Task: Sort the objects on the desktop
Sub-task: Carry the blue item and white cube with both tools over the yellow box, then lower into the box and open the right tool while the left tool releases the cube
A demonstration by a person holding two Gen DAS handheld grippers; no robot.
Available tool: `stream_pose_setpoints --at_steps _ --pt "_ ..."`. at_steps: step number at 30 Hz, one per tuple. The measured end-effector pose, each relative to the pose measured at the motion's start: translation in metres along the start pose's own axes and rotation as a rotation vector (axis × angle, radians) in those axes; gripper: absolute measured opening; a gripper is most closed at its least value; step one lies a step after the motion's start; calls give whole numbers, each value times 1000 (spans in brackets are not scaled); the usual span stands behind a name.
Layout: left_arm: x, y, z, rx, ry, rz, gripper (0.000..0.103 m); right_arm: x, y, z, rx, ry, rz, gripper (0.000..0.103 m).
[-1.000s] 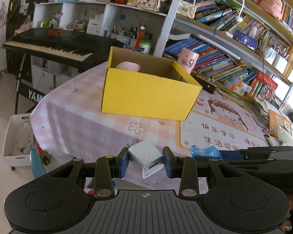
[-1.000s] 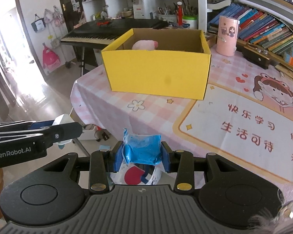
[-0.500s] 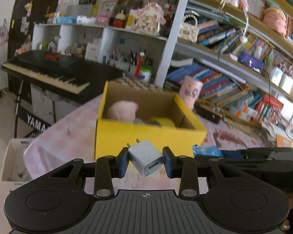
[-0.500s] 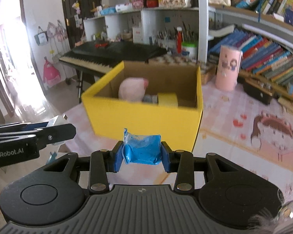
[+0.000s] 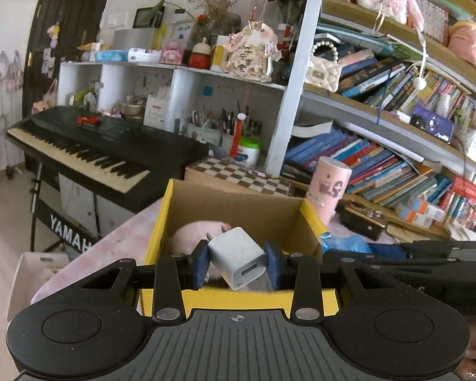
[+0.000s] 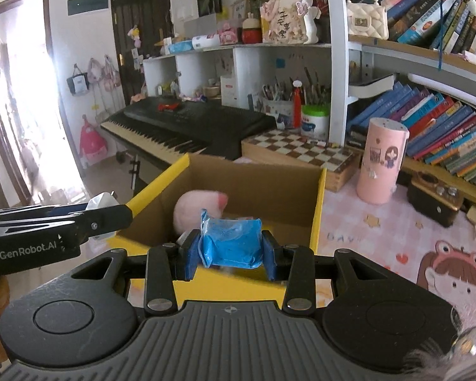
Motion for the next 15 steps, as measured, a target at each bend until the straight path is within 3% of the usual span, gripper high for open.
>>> stream_pose_setpoints --at_steps 10,15 --pt "0 -59 -8 -71 -45 -52 35 23 -58 -29 19 77 9 36" --pt "3 -85 -4 -128 -79 -63 35 24 -94 -46 12 212 7 36"
Point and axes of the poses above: each gripper's, at about its wrist camera, not at the fingertips, and y roughly against the way its jaws point, x to its right, z to its underside, the point moved 2 cm from there along -y, roughly the way its jaws point, and after that the axes turned 10 degrees about z, right-handed, at the moved point
